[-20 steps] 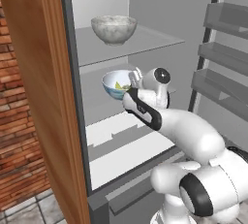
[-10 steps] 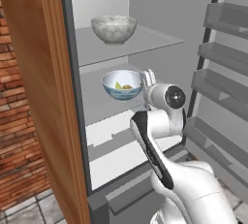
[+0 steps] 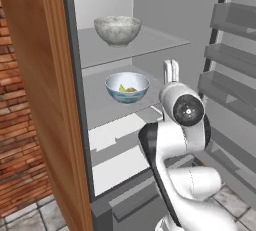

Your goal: Place the bowl with the lemon wedge and mushroom on the second highest shelf of the fridge. Place the bowl with the steak and chicken drumstick on the top shelf of the fridge.

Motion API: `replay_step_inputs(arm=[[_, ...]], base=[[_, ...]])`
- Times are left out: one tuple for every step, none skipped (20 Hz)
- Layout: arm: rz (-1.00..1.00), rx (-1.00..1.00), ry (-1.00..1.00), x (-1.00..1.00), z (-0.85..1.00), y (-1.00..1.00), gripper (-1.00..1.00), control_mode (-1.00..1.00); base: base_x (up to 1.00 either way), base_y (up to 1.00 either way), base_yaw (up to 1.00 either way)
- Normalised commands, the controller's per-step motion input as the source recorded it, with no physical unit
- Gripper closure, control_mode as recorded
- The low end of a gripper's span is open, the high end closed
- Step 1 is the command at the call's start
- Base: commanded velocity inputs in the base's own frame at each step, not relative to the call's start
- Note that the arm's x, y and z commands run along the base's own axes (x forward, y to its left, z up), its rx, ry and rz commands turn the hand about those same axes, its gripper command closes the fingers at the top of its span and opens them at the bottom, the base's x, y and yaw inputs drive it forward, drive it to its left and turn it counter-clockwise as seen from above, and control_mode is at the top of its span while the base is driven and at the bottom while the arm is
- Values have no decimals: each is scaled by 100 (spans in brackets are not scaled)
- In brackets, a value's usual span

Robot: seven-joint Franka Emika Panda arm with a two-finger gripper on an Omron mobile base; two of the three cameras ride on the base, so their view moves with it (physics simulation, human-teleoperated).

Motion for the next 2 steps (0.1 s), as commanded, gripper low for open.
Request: replay_step_inputs(arm=[[-18,1,-5,-100,100,-29,-100,-100],[-17,1,-4,-100,100,-32,-100,-100]], base=[[0,0,0],[0,0,0]])
